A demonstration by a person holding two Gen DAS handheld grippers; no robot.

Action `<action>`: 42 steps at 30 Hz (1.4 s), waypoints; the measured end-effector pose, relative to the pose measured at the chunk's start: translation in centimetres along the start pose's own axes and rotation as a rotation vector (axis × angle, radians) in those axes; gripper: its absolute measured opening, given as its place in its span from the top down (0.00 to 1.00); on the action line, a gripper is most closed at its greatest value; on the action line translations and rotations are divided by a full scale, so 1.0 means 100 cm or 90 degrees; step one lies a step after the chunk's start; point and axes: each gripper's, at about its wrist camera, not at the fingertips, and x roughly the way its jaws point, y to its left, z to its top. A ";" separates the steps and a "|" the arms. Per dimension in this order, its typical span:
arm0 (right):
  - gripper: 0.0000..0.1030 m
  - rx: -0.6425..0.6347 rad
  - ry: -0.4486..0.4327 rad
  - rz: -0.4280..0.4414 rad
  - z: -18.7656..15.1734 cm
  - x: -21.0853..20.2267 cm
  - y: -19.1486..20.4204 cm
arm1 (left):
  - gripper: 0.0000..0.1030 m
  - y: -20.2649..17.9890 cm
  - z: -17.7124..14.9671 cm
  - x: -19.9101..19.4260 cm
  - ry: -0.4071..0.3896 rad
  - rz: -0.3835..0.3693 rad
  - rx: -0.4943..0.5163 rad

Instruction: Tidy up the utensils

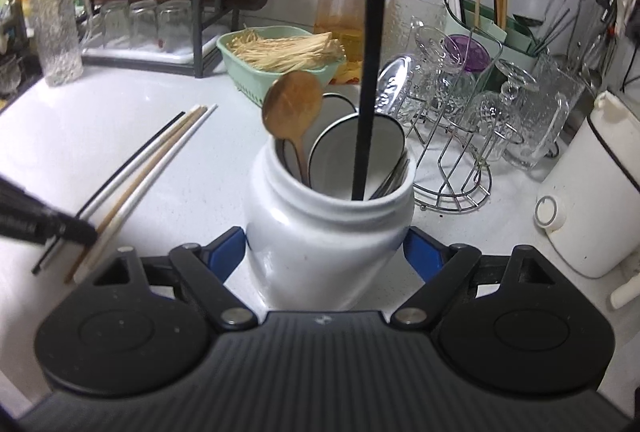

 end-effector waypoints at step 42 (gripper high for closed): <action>0.11 0.039 -0.026 -0.032 0.004 -0.004 0.001 | 0.65 0.001 0.024 0.016 -0.033 -0.003 0.010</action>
